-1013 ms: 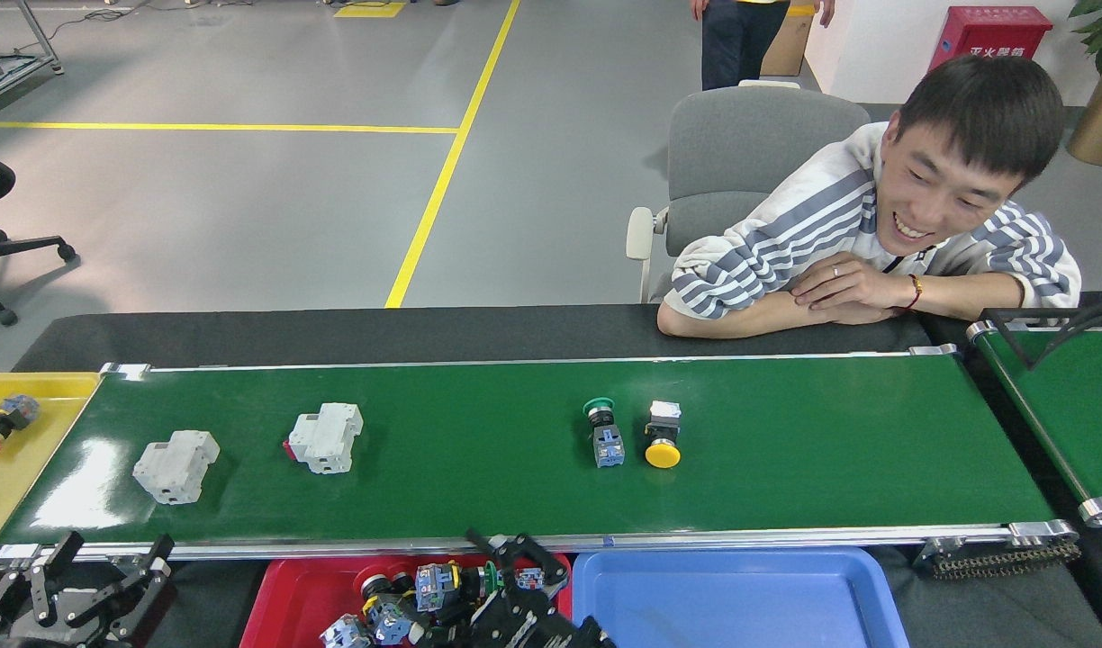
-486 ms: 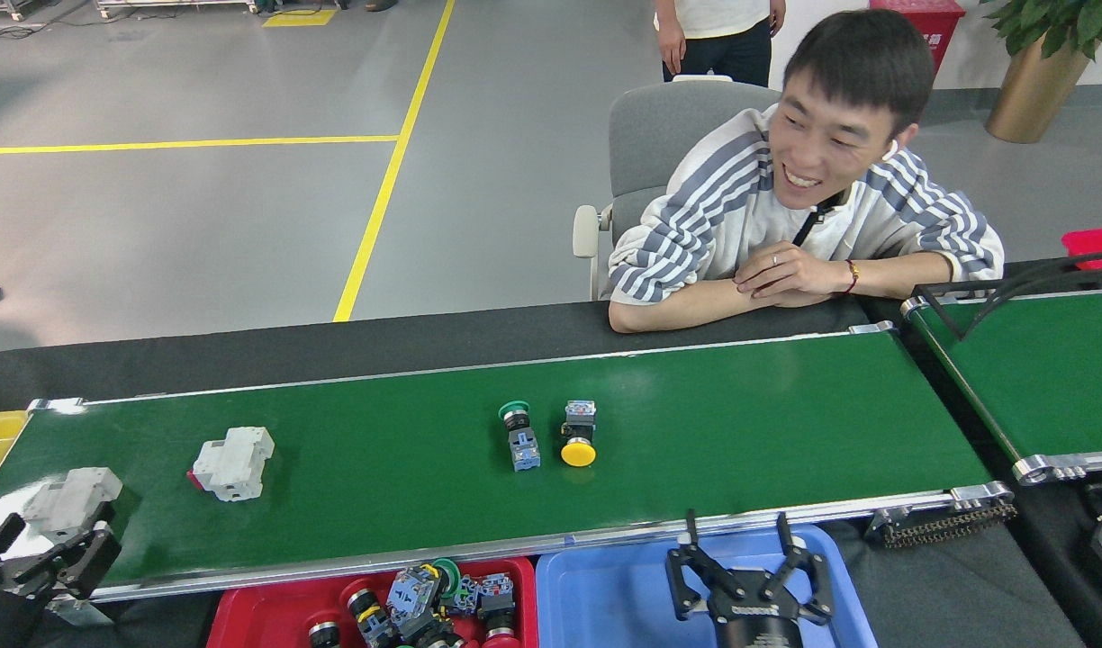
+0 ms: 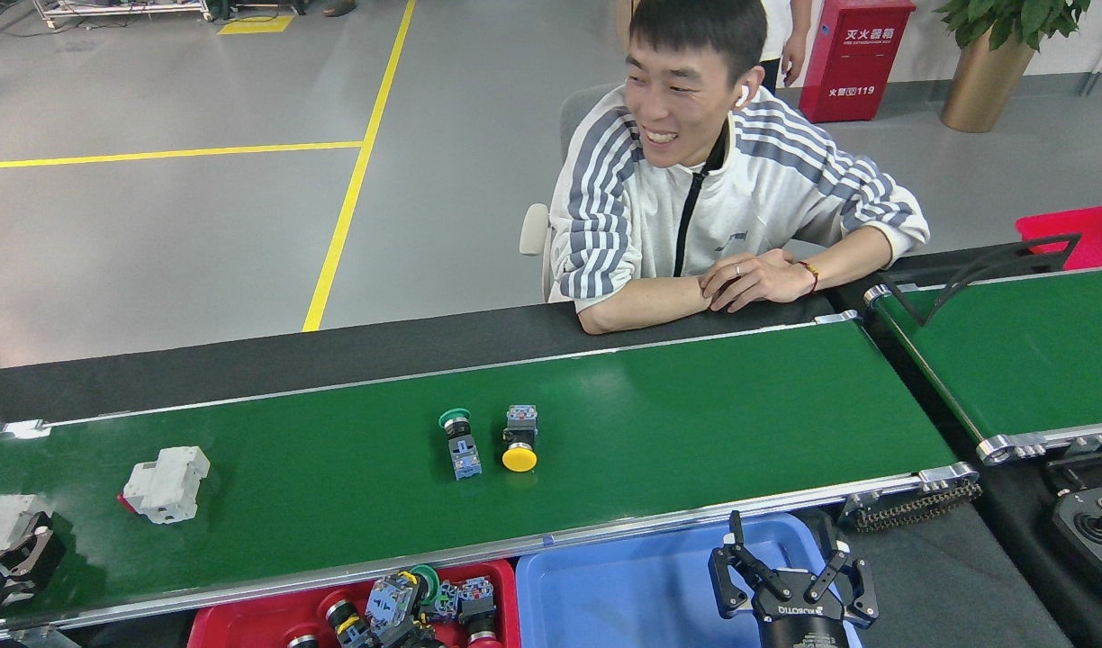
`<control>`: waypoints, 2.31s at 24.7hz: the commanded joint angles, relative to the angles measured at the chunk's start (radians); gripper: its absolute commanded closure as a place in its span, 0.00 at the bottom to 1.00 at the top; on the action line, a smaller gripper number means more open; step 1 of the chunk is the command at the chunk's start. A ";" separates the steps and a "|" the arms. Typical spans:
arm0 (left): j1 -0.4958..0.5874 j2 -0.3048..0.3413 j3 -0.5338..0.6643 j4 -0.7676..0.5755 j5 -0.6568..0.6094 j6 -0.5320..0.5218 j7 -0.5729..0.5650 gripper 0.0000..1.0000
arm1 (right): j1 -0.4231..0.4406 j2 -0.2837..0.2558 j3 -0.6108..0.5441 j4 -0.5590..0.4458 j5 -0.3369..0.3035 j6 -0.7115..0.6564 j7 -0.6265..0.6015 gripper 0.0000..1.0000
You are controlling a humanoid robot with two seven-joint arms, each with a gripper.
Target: Pick switch part from conveyor to tray
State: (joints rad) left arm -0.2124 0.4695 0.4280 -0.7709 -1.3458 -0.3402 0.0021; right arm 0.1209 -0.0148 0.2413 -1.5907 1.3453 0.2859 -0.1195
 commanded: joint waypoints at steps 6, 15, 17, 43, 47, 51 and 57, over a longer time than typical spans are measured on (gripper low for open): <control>0.013 -0.026 -0.002 -0.143 0.039 -0.126 0.082 0.94 | -0.010 -0.019 -0.025 -0.012 -0.005 -0.017 0.001 0.00; 0.384 -0.351 -0.175 -0.939 0.062 -0.316 -0.079 0.94 | 0.014 -0.108 -0.097 -0.098 -0.087 -0.140 0.011 0.00; 0.400 -0.414 -0.314 -0.981 0.002 -0.306 -0.122 0.93 | 0.025 -0.126 -0.111 -0.107 -0.104 -0.143 0.023 0.00; 0.424 -0.540 -0.764 -1.005 -0.283 0.205 -0.132 0.00 | 0.108 -0.123 -0.197 -0.161 -0.106 -0.157 0.024 0.00; 0.429 -0.526 -0.391 -1.004 -0.279 0.190 -0.106 0.00 | 0.135 -0.122 -0.214 -0.169 -0.106 -0.162 0.023 0.00; 0.435 -0.493 -0.132 -0.996 -0.191 0.056 -0.106 0.00 | 0.137 -0.122 -0.214 -0.170 -0.106 -0.174 0.020 0.00; 0.441 -0.486 -0.060 -0.978 -0.181 0.023 -0.106 0.00 | 0.137 -0.120 -0.212 -0.170 -0.106 -0.177 0.020 0.00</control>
State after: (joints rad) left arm 0.2310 -0.0271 0.3619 -1.7404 -1.5313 -0.3051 -0.1128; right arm 0.2600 -0.1365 0.0335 -1.7458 1.2412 0.1135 -0.0916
